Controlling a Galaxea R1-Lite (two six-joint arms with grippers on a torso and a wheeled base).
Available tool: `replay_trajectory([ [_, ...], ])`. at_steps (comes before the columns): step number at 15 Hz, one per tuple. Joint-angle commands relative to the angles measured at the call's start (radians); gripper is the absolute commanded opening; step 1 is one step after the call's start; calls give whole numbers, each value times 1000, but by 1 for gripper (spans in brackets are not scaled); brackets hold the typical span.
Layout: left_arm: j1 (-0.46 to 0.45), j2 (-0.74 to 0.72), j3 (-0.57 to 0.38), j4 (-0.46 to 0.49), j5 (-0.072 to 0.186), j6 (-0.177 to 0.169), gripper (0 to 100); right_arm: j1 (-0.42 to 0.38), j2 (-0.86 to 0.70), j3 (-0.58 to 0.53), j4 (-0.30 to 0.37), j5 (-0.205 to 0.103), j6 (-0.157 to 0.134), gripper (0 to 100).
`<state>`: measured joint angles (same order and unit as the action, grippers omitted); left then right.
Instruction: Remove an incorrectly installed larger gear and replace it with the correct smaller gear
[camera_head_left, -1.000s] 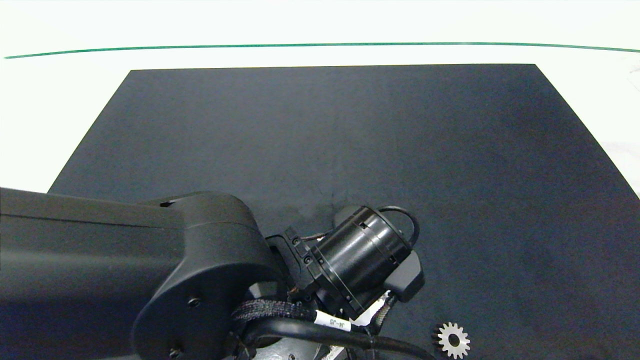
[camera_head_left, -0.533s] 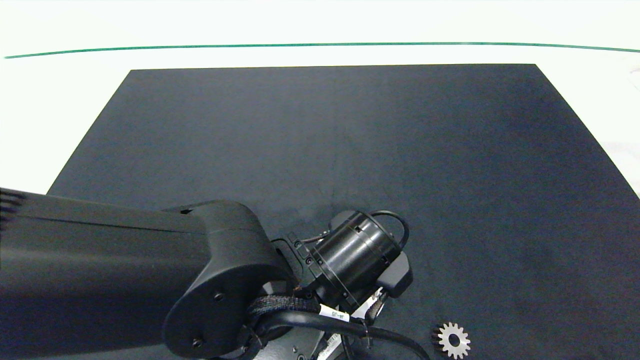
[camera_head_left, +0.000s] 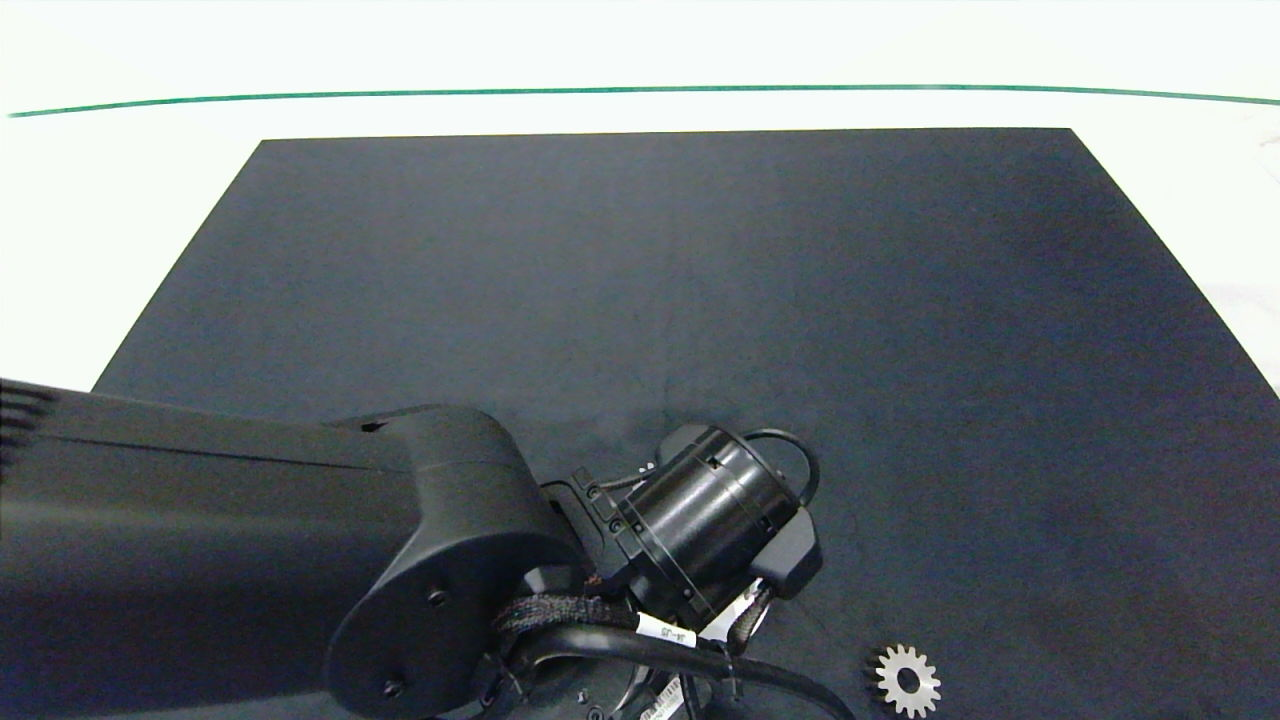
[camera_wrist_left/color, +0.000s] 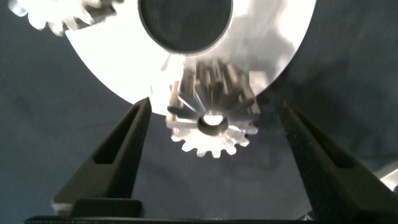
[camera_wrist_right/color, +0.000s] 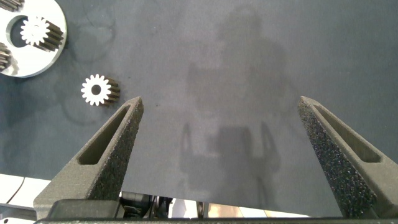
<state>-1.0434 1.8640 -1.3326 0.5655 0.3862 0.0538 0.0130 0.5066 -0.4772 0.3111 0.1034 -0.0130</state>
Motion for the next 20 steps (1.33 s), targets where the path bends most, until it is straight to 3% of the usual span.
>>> replay_trajectory([
  [1,-4,3,-30,4,2,0,75,1,3,2,2,1,-1,100],
  [20,0,38,-30,2,2,6,38,2,1,3,2,1,-1,100],
])
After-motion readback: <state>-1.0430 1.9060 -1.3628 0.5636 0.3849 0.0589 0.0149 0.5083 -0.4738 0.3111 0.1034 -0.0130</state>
